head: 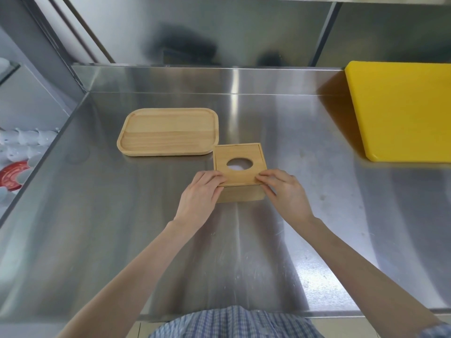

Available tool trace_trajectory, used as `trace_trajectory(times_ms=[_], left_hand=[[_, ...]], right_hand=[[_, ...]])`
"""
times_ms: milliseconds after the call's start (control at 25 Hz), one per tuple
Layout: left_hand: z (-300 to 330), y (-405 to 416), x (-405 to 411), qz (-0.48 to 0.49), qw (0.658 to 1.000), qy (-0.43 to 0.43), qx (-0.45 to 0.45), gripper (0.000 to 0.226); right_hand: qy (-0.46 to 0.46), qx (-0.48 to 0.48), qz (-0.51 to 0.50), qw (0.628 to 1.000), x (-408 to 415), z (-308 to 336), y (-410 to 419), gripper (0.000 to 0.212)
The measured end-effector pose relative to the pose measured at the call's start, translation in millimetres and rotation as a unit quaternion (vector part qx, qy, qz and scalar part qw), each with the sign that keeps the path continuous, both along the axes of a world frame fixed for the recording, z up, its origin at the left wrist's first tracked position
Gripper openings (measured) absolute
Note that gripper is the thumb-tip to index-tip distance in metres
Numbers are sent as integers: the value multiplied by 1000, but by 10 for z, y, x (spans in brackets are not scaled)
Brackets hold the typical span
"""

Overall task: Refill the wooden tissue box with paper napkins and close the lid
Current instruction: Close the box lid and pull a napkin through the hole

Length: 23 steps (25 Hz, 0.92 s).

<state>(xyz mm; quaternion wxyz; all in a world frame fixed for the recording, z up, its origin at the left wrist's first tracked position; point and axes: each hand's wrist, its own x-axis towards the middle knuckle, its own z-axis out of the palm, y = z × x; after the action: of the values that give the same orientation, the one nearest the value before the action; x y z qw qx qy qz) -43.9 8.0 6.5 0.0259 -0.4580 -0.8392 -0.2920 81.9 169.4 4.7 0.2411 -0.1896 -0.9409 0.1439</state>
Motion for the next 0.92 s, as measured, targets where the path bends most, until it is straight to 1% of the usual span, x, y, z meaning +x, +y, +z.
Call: trace_trajectory(times_ms=[80, 240, 360, 440, 480, 560, 640, 760, 840, 920], left_hand=[[-22, -3, -15, -3, 1000, 0, 1, 21], [-44, -1, -24, -6, 1000, 5, 3, 20], [-8, -5, -22, -9, 1000, -12, -2, 20], [35, -6, -23, -4, 1000, -21, -2, 22], [57, 11, -26, 8, 999, -37, 2, 24], [118, 88, -45, 56, 991, -119, 24, 32], [204, 190, -71, 122, 961, -241, 59, 38], [290, 326, -129, 191, 891, -407, 66, 44], [287, 386, -146, 207, 853, -476, 53, 49], [253, 425, -144, 217, 836, -502, 49, 48]], right_hand=[[17, 13, -2, 1000, -3, -25, -1, 20], [49, 30, -12, 998, -16, -43, -35, 22], [27, 38, -14, 999, -13, -25, -25, 19], [-5, 21, -13, 1000, -36, 24, -7, 18], [-19, 13, -13, 1000, -63, 58, 1, 18], [-31, 14, -12, 999, -157, 162, 4, 17], [-68, 9, -11, 998, -294, 297, 16, 19], [-201, 7, 16, 979, -543, 487, 90, 28], [-263, 32, 44, 963, -706, 553, 127, 28], [-321, 49, 66, 944, -851, 576, 129, 27]])
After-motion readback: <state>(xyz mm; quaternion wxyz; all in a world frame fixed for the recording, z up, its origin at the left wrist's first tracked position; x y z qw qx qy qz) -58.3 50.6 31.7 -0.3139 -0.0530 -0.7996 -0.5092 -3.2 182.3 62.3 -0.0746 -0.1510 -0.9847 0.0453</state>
